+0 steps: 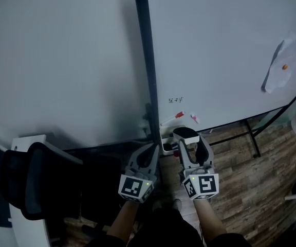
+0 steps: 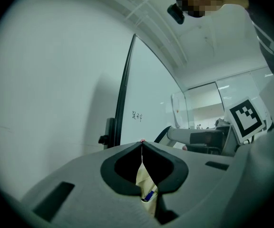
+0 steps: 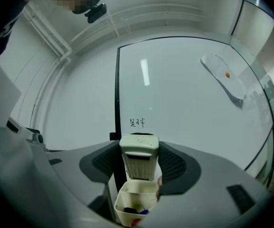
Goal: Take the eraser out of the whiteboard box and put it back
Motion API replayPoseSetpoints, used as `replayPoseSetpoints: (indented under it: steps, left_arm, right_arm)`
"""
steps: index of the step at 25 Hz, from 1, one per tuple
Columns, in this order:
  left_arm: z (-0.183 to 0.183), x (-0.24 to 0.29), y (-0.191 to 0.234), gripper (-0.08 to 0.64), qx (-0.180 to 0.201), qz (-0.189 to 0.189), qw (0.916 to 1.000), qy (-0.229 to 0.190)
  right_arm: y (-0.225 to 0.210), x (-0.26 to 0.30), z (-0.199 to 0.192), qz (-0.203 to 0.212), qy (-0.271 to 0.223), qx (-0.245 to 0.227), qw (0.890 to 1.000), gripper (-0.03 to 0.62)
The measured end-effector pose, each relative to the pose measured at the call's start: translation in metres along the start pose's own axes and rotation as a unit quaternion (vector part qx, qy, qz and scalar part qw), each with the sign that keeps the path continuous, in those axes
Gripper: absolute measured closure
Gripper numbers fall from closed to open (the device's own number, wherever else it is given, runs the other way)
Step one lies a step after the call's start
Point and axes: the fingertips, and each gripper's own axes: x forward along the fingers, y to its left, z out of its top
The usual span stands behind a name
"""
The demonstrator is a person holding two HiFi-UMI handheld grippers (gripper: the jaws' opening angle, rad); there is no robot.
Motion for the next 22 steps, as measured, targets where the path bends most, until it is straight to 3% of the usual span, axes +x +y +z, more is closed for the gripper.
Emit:
replayPoseSetpoints:
  steps: [7,22]
  left_arm:
    - [0.025,-0.018,-0.024,0.554,0.018,-0.013,0.9995,-0.022]
    - [0.029,-0.047,-0.031,0.554,0.024,-0.059,0.9973,-0.037]
  right_arm:
    - [0.007,-0.035,0.03,0.007,-0.027,-0.004,1.0,0.36]
    - [0.028,-0.07,0.033,-0.037,-0.04,-0.002,0.999,0.36]
